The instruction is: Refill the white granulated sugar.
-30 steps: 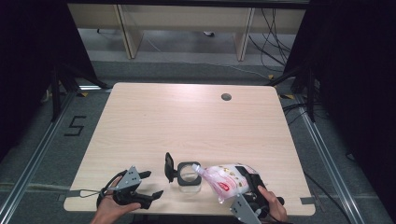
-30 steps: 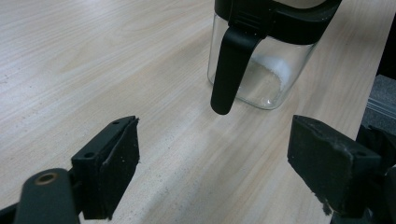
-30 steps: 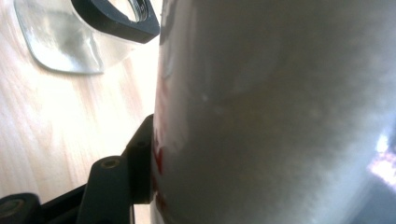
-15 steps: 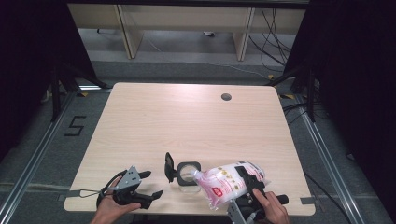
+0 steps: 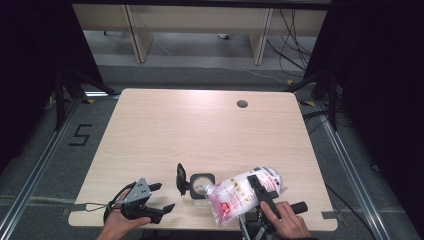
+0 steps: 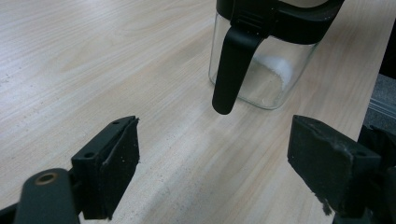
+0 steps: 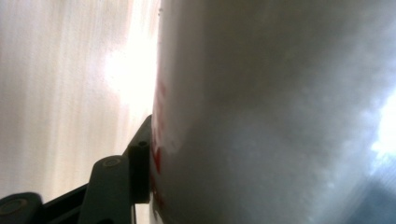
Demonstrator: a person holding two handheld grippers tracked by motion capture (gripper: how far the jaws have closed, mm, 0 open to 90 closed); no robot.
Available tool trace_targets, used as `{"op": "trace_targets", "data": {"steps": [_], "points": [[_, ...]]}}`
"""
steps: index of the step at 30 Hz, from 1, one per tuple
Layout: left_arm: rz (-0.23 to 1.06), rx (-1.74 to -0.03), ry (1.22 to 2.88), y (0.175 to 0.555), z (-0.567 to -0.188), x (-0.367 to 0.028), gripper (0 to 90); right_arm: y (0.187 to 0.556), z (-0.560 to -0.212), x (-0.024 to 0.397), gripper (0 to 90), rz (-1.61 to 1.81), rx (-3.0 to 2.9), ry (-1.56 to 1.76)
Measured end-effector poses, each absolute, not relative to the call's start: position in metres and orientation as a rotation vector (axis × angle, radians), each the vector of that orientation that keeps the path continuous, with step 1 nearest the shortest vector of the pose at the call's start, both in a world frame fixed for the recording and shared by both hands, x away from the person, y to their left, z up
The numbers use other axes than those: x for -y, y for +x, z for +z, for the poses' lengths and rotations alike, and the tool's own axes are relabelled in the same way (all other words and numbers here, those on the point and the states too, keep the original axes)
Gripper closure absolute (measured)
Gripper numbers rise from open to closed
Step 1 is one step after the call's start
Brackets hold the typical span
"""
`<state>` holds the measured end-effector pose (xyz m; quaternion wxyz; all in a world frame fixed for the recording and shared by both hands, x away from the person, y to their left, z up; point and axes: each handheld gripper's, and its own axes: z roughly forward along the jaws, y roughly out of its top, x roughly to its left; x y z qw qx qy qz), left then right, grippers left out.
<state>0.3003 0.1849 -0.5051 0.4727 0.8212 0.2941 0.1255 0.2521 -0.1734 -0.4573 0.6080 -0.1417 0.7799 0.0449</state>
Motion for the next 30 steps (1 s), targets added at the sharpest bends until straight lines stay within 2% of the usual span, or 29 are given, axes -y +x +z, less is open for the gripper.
{"op": "trace_targets", "data": {"steps": [10, 17, 30], "points": [[0.31, -0.719, 2.002, 0.301, -0.505, -0.186, 16.2, 0.254, -0.457, 0.169, 43.4, 0.027, -1.745, -0.362], [0.313, -0.718, 2.003, 0.301, -0.504, -0.186, 16.2, 0.257, -0.446, 0.16, 43.7, -0.125, -1.704, -0.504], [0.317, -0.739, 1.992, 0.302, -0.505, -0.186, 16.2, 0.258, -0.447, 0.162, 44.3, -0.166, -1.698, -0.5]]}}
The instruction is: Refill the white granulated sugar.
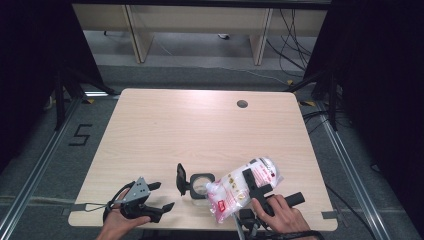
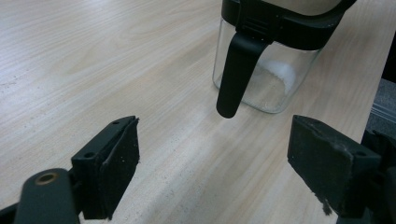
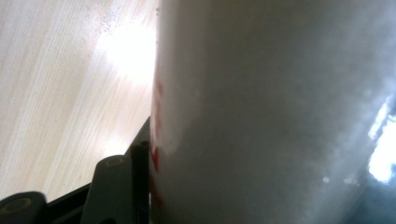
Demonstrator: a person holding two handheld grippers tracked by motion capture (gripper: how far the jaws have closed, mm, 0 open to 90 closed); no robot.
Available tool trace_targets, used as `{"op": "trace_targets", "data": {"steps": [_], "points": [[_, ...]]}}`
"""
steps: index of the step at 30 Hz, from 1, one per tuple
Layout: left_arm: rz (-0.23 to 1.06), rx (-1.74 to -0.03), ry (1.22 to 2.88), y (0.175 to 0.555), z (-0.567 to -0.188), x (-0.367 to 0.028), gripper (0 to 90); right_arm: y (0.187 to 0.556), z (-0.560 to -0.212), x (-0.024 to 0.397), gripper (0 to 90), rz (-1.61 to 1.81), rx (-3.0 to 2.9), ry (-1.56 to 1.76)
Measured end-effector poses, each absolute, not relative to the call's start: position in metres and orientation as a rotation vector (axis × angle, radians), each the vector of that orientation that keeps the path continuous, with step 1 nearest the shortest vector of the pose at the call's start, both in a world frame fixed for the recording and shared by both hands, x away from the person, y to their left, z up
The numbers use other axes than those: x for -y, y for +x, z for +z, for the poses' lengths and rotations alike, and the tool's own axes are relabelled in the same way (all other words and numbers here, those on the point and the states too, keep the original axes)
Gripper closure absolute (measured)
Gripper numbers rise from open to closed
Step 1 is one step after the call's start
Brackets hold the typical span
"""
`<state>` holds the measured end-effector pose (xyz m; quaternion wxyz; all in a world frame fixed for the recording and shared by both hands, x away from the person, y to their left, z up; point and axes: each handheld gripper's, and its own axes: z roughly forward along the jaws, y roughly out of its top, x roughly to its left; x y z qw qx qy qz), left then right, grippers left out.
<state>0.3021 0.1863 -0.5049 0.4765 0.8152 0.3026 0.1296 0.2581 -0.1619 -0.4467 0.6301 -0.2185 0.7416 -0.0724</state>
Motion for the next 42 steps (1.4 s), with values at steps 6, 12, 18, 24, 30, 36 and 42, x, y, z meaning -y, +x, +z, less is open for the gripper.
{"op": "trace_targets", "data": {"steps": [6, 12, 18, 24, 30, 36, 42], "points": [[0.328, -0.725, 1.985, 0.3029, -0.5048, -0.1858, 16.2, 0.2576, -0.4453, 0.1611, 44.4, -0.163, -1.693, -0.512], [0.327, -0.741, 1.972, 0.3015, -0.5039, -0.1867, 16.2, 0.2577, -0.4447, 0.161, 44.6, -0.175, -1.687, -0.523], [0.323, -0.735, 1.982, 0.302, -0.5047, -0.1863, 16.2, 0.2569, -0.4439, 0.1627, 44.7, -0.161, -1.681, -0.499], [0.327, -0.735, 1.98, 0.3024, -0.504, -0.1865, 16.2, 0.2578, -0.4461, 0.1629, 44.8, -0.171, -1.679, -0.519], [0.329, -0.721, 1.985, 0.3035, -0.5038, -0.1868, 16.2, 0.2582, -0.4441, 0.162, 44.9, -0.181, -1.674, -0.55], [0.325, -0.742, 1.977, 0.3016, -0.5039, -0.1861, 16.2, 0.2581, -0.4428, 0.1617, 45.0, -0.197, -1.666, -0.56], [0.354, -0.717, 2.012, 0.3022, -0.5031, -0.1877, 16.2, 0.2557, -0.44, 0.1613, 45.0, -0.193, -1.663, -0.54]]}}
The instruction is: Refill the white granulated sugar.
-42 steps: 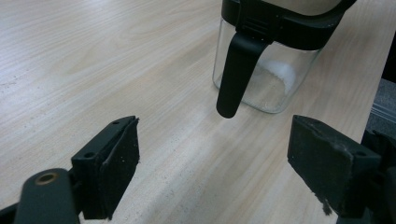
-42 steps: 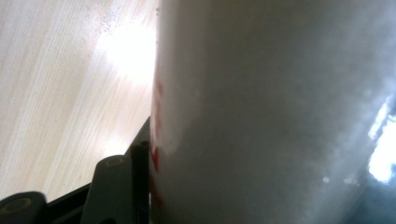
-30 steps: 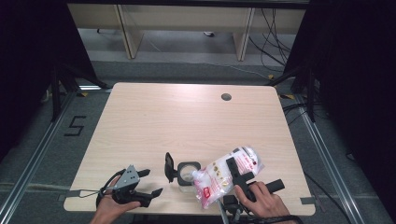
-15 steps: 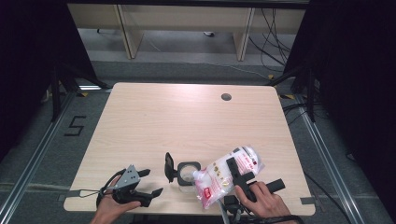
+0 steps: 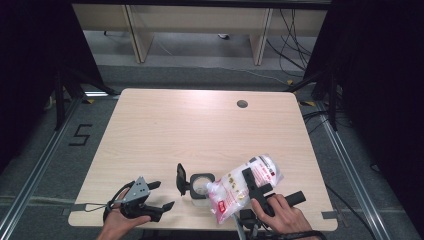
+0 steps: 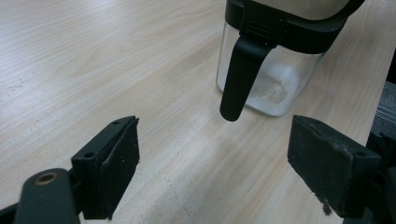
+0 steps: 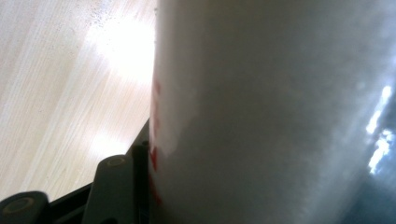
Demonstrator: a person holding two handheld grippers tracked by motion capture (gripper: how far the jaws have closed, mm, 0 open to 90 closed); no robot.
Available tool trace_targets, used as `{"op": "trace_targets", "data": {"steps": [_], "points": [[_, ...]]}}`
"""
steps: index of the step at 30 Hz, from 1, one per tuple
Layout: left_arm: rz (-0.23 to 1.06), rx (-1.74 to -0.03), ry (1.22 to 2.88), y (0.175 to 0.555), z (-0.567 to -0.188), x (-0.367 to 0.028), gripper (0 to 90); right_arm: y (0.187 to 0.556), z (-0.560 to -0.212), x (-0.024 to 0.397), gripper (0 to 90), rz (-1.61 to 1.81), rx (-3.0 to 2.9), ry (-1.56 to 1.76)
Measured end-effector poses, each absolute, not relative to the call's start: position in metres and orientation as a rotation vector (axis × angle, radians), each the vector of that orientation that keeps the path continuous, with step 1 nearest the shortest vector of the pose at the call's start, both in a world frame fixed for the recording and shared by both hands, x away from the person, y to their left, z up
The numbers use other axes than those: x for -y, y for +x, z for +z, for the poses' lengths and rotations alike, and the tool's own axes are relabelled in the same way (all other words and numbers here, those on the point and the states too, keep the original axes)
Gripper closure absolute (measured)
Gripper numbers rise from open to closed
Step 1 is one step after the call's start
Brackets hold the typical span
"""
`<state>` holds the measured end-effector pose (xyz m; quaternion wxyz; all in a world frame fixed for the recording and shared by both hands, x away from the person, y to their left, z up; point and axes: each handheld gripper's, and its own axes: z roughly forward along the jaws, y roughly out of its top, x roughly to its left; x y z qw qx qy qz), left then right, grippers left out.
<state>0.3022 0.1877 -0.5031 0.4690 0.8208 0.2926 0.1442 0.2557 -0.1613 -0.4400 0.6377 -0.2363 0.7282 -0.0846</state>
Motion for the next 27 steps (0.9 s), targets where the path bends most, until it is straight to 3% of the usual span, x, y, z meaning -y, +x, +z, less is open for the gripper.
{"op": "trace_targets", "data": {"steps": [27], "points": [[0.327, -0.753, 1.98, 0.3013, -0.5042, -0.182, 16.2, 0.256, -0.4398, 0.1588, 45.7, -0.178, -1.654, -0.562]]}}
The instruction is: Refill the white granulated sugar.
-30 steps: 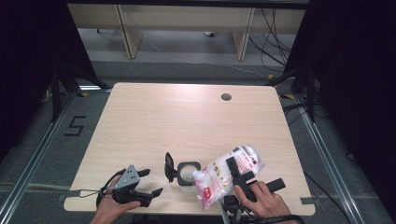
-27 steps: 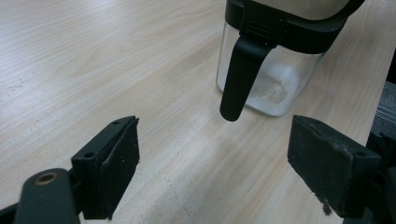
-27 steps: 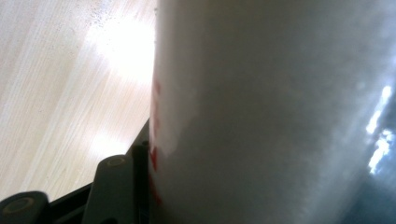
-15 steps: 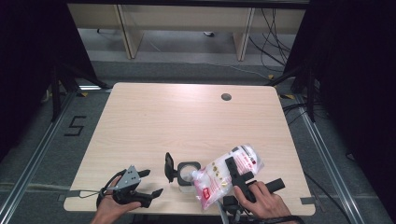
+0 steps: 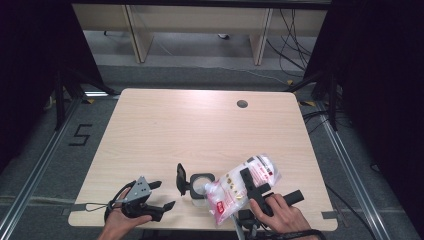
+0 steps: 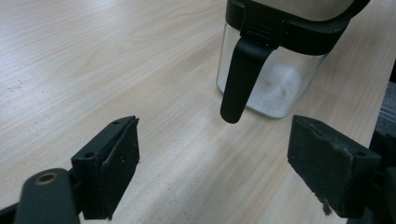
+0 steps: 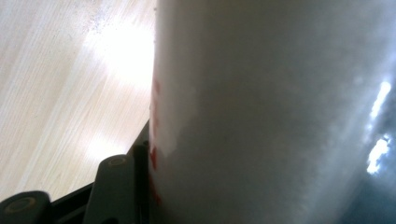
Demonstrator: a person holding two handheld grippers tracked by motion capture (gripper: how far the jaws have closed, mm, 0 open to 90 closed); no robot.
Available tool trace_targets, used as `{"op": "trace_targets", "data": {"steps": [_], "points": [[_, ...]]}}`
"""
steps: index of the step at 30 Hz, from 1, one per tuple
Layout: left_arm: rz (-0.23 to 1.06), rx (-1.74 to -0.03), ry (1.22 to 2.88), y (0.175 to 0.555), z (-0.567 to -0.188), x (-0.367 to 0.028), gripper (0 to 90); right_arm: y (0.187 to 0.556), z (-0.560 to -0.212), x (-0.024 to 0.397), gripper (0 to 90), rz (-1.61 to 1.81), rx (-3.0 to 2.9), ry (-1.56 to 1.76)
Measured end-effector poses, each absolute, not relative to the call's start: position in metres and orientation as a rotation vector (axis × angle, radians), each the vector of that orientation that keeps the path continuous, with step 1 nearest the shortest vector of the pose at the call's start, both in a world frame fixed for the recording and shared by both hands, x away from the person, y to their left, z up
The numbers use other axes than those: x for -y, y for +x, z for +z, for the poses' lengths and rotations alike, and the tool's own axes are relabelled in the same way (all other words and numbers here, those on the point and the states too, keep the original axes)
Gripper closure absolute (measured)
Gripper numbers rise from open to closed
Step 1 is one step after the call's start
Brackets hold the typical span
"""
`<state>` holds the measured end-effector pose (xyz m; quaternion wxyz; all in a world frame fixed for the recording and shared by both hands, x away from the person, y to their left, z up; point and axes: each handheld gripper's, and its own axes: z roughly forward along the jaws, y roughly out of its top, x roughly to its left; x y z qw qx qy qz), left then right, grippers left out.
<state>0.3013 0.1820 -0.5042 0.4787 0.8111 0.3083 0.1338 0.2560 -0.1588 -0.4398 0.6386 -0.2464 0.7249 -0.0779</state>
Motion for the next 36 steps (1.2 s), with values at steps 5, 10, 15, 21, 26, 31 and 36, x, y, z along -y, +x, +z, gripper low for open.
{"op": "trace_targets", "data": {"steps": [5, 10, 15, 21, 26, 31, 36], "points": [[0.326, -0.741, 1.976, 0.3008, -0.5046, -0.1805, 16.2, 0.2575, -0.4386, 0.1615, 45.8, -0.182, -1.645, -0.578], [0.341, -0.718, 1.986, 0.3012, -0.5031, -0.1845, 16.2, 0.258, -0.4409, 0.1626, 45.9, -0.176, -1.66, -0.54], [0.348, -0.718, 1.987, 0.3007, -0.5027, -0.1863, 16.2, 0.2583, -0.4424, 0.161, 46.0, -0.159, -1.664, -0.528], [0.334, -0.745, 1.974, 0.3006, -0.5036, -0.1847, 16.3, 0.2609, -0.4406, 0.1598, 46.1, -0.156, -1.659, -0.542], [0.344, -0.714, 1.985, 0.3006, -0.5027, -0.1849, 16.3, 0.2614, -0.4408, 0.1623, 46.2, -0.173, -1.665, -0.548], [0.326, -0.747, 1.968, 0.2998, -0.5032, -0.1851, 16.3, 0.2619, -0.4385, 0.1623, 46.2, -0.193, -1.651, -0.574], [0.34, -0.72, 1.982, 0.3001, -0.5021, -0.1852, 16.3, 0.2619, -0.4387, 0.1619, 46.3, -0.156, -1.654, -0.564]]}}
